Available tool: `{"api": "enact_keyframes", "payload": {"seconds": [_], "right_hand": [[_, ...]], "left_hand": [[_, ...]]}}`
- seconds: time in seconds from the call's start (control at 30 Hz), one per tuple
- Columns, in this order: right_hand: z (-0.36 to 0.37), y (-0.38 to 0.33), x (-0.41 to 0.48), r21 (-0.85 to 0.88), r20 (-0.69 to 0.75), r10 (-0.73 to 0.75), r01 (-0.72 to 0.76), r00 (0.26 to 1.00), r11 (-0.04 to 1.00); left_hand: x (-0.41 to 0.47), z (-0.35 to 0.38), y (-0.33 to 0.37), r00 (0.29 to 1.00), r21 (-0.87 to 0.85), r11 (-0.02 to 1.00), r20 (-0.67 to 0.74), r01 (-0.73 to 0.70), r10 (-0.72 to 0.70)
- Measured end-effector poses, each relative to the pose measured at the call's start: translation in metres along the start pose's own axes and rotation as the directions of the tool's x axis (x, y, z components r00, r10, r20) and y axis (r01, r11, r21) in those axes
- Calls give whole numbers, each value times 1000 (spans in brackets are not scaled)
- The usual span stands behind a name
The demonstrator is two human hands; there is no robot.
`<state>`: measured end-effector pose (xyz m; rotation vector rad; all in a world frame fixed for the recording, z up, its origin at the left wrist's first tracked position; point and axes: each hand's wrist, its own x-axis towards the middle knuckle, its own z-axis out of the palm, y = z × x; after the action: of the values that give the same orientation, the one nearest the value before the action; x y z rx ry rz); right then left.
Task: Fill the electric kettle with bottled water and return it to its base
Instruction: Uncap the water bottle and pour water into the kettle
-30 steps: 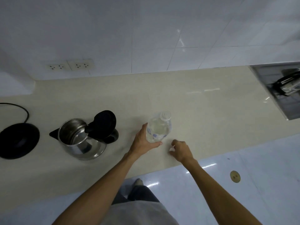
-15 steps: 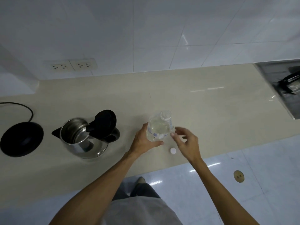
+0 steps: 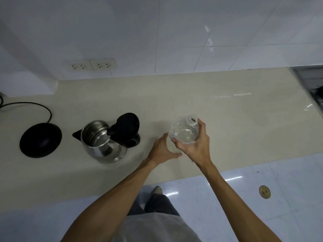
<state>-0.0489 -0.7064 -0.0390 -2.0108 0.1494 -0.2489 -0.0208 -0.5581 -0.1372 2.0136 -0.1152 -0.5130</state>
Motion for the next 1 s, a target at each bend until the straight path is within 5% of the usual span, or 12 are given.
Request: {"api": "enact_keyframes", "payload": {"seconds": [0.57,1.0], "right_hand": [[103,-87,-109,-59,-125,-64,57,990,997],[174,-133,-117,-204,149,50,-19,988,979]], "left_hand": [[-129,-115,-35,943,-7,990,305,-142,137],[-172,-178,-99,880,-276,961,455,-9,139]]}}
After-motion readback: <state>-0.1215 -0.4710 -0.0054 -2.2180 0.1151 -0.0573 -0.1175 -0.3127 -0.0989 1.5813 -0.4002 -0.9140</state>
